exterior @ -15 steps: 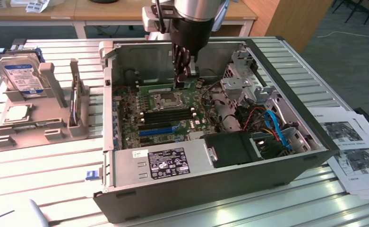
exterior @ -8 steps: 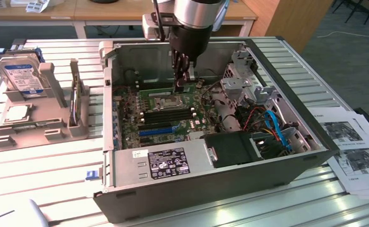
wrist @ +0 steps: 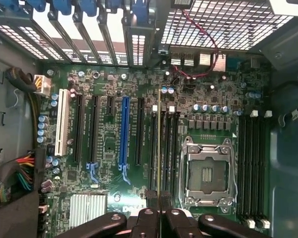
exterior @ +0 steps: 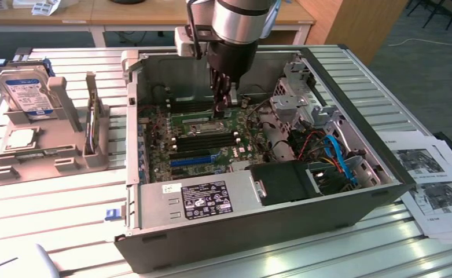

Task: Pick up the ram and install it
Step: 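Insert the ram into the slot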

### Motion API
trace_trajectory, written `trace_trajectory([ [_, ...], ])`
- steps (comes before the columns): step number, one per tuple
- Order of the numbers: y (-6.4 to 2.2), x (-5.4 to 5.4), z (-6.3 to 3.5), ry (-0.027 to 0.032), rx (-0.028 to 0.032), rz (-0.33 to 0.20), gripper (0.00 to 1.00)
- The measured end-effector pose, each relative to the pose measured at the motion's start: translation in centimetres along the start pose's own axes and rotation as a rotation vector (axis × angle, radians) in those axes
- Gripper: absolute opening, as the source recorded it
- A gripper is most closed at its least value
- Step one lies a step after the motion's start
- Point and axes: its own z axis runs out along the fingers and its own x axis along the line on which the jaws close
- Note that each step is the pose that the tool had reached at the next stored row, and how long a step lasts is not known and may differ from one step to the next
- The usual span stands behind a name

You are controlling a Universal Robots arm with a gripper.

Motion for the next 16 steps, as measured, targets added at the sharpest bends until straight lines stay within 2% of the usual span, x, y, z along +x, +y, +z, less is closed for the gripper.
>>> trace_trajectory([
  [16,-0.13,0.1,2.45,0.0,0.0016,0.0,0.12],
])
